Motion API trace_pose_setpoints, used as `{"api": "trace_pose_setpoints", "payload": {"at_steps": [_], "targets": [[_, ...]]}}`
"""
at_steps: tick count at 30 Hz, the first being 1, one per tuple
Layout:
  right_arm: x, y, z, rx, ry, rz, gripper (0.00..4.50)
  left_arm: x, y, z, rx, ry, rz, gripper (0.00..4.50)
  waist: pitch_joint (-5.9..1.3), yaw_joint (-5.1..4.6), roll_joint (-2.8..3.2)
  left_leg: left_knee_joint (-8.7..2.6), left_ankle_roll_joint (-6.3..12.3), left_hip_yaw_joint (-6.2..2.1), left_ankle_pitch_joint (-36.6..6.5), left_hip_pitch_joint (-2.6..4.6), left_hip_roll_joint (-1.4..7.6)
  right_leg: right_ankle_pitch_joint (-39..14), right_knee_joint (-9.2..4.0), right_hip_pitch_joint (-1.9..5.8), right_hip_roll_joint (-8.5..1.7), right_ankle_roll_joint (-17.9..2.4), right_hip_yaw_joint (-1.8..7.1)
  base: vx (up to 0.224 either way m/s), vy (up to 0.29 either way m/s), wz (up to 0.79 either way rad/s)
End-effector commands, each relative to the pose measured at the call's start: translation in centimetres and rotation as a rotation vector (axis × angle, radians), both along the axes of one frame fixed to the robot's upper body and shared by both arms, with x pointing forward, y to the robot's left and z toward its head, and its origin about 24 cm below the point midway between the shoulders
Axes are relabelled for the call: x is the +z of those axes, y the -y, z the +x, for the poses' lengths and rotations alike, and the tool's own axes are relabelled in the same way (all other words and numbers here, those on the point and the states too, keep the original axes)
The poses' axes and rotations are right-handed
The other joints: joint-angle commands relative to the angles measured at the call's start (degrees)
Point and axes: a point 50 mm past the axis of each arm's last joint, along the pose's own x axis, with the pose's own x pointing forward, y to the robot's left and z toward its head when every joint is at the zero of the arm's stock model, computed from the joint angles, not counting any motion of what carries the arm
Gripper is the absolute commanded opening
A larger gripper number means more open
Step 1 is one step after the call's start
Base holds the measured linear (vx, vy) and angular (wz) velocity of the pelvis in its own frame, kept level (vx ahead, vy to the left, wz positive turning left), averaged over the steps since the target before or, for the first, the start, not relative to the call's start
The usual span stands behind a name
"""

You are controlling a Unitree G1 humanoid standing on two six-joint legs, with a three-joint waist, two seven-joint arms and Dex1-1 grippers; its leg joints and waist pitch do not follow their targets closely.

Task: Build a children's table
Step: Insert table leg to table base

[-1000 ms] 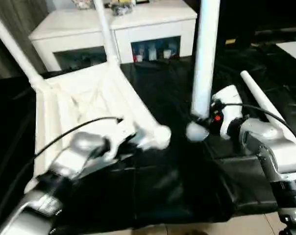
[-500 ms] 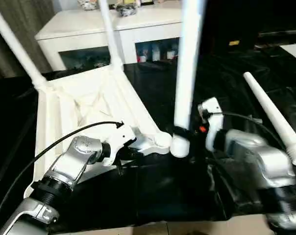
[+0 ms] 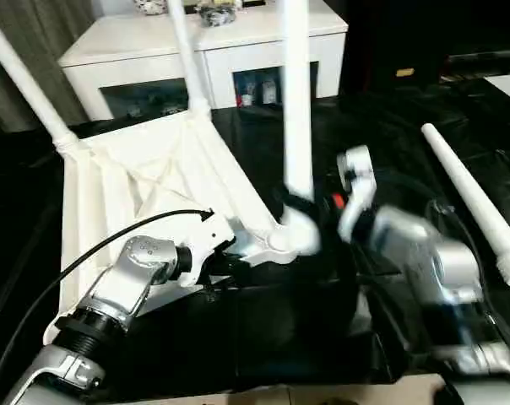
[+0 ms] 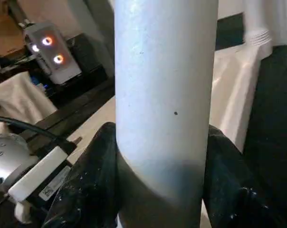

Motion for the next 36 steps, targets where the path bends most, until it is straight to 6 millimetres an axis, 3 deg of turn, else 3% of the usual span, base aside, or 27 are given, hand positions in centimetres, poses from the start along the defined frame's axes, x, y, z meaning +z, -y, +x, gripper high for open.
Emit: {"api": "trace_pose_setpoints", "payload": {"at_steps": [1, 11, 14, 21, 28, 31, 36], "targets": [[-0.1, -0.1, -0.1, 0.007, -0.001, 0.002, 1.86, 0.9, 0.4, 0.1, -0.004, 0.062, -0.057, 0.0, -4.34, 0.33, -1.28, -4.49, 2.68, -1.09, -12.3, 1.0, 2.78, -13.88, -3.45, 2.65, -2.88, -13.35, 2.04, 0.0, 0.0, 0.0], [-2.2, 0.0, 0.4, -0.05, -0.027, -0.015, 1.86, 0.9, 0.1, 0.2, 0.015, 0.087, -0.083, 0.0, -4.31, 0.63, -1.72, -4.47, 2.39, -1.03, -12.24, 0.79, 2.68, -15.55, -3.56, 2.63, -3.04, -12.8, 2.09, 0.0, 0.0, 0.0], [-3.0, 0.1, 0.6, -0.086, -0.039, 0.014, 1.86, 0.9, -0.1, 0.3, 0.023, 0.093, -0.081, 0.0, -4.31, 0.66, -1.36, -4.44, 2.51, -1.03, -12.49, 0.8, 2.72, -15.65, -3.54, 2.5, -3.14, -12.93, 2.09, 0.0, 0.0, 0.0], [-4.2, 0.0, 1.1, -0.143, -0.022, 0.049, 1.86, 0.9, -0.3, 0.4, 0.028, 0.104, -0.073, 0.0, -4.38, 0.55, -1.19, -4.48, 2.71, -1.04, -12.88, 0.78, 2.72, -14.43, -3.46, 2.59, -3.08, -13.52, 1.96, 0.0, 0.0, 0.0], [-5.6, -0.1, 1.2, -0.196, 0.031, 0.049, 1.85, 0.9, -0.3, 0.7, 0.037, 0.125, -0.071, 0.0, -4.18, 0.35, -1.17, -4.65, 2.5, -1.12, -15.15, 0.78, 2.79, -16.39, -3.61, 2.61, -3.19, -13.58, 1.93, 0.0, 0.0, 0.0], [-6.2, 0.0, 1.1, -0.211, 0.049, 0.04, 1.85, 1.0, -0.2, 0.8, 0.047, 0.133, -0.076, 0.0, -4.1, 0.17, -1.3, -4.74, 2.63, -1.16, -15.75, 0.79, 2.81, -17.48, -3.72, 2.58, -3.14, -13.3, 1.96, 0.0, 0.0, 0.0], [-7.6, 0.2, 0.0, -0.24, 0.2, -0.115, 1.85, 1.0, -0.2, 1.0, 0.072, 0.157, -0.082, 0.0, -4.14, 0.26, -1.77, -4.67, 3.16, -1.05, -15.15, 0.71, 2.82, -17.7, -3.79, 2.44, -3.18, -13.06, 2.01, 0.0, 0.0, 0.0]]}}
